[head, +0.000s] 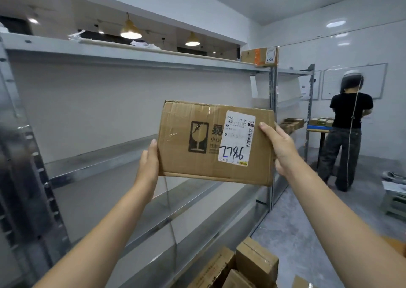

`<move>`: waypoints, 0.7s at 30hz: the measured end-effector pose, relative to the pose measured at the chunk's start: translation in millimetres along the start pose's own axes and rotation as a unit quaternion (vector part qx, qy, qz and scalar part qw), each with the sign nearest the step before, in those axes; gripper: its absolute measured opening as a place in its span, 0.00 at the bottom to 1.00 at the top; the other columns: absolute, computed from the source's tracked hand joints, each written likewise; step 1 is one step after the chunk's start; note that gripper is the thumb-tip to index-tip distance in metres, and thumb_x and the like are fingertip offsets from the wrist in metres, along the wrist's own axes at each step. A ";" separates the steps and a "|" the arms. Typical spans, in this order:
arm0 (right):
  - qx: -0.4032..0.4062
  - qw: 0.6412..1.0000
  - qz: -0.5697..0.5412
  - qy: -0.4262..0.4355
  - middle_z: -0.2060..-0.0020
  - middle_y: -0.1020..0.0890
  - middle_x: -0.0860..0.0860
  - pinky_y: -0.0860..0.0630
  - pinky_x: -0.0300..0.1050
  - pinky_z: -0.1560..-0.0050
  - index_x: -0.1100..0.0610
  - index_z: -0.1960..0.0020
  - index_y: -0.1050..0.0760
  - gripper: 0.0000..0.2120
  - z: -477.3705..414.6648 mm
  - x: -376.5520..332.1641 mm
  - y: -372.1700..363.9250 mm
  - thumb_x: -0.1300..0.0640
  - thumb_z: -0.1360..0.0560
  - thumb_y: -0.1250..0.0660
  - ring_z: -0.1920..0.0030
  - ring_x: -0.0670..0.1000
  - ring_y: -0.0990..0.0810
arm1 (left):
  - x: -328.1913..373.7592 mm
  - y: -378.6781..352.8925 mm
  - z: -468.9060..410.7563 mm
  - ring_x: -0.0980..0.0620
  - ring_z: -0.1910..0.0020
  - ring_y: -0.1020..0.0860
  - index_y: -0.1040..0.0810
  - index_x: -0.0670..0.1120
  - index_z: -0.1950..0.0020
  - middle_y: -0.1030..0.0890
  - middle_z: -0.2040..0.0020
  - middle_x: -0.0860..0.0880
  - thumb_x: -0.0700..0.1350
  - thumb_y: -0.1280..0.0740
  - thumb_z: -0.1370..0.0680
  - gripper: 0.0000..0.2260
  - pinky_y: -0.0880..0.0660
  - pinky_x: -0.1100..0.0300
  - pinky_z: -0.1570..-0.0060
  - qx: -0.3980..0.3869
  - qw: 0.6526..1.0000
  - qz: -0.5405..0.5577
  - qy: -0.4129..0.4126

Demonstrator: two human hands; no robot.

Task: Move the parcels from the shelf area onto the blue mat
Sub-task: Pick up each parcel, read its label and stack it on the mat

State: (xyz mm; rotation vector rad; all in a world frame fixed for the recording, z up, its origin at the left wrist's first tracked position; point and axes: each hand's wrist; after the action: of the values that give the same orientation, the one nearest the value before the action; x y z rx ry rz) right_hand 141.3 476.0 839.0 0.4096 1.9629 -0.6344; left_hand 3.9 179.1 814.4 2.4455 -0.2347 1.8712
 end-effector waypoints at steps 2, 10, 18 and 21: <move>-0.030 0.999 -0.010 -0.006 0.48 0.15 0.47 0.21 0.50 0.49 0.44 0.36 0.24 0.22 1.2 8.1 -13.6 0.43 0.29 0.28 0.48 0.47 0.16 | 1.0 15.2 3.7 0.47 0.38 0.25 0.28 0.53 0.41 0.23 0.41 0.48 0.69 0.49 0.24 0.25 0.30 0.40 0.35 0.008 1.000 -0.017 -0.025; -0.117 0.991 -0.038 -0.046 0.47 0.15 0.48 0.20 0.46 0.51 0.45 0.38 0.22 0.15 40.1 57.9 -104.9 0.46 0.24 0.32 0.46 0.48 0.17 | -16.0 114.9 42.5 0.52 0.40 0.26 0.28 0.59 0.39 0.24 0.41 0.52 0.64 0.53 0.18 0.19 0.31 0.50 0.36 0.075 0.992 -0.095 -0.039; -0.233 0.968 -0.018 -0.096 0.47 0.15 0.46 0.19 0.45 0.53 0.41 0.39 0.23 0.13 131.1 92.1 -234.1 0.45 0.23 0.34 0.48 0.48 0.16 | -42.2 267.9 126.3 0.58 0.44 0.26 0.28 0.62 0.44 0.24 0.46 0.58 0.63 0.51 0.18 0.14 0.29 0.55 0.47 0.182 0.977 -0.106 0.019; -0.278 0.951 0.001 -0.132 0.47 0.16 0.46 0.19 0.44 0.56 0.39 0.39 0.24 0.14 186.4 116.8 -274.5 0.44 0.24 0.34 0.49 0.48 0.16 | -59.6 325.0 174.4 0.55 0.48 0.25 0.29 0.60 0.47 0.23 0.48 0.54 0.66 0.50 0.20 0.16 0.30 0.58 0.58 0.228 0.964 -0.099 0.092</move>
State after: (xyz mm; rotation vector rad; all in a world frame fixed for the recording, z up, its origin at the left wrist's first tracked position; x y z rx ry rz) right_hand 75.5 146.2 736.1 -0.0258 1.7857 -0.1043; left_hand 105.6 -159.8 694.6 2.4012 0.4857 2.2374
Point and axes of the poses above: each hand's wrist, its own z-axis away from the middle knuckle, its own y-axis out of the back of the hand, x = y × z
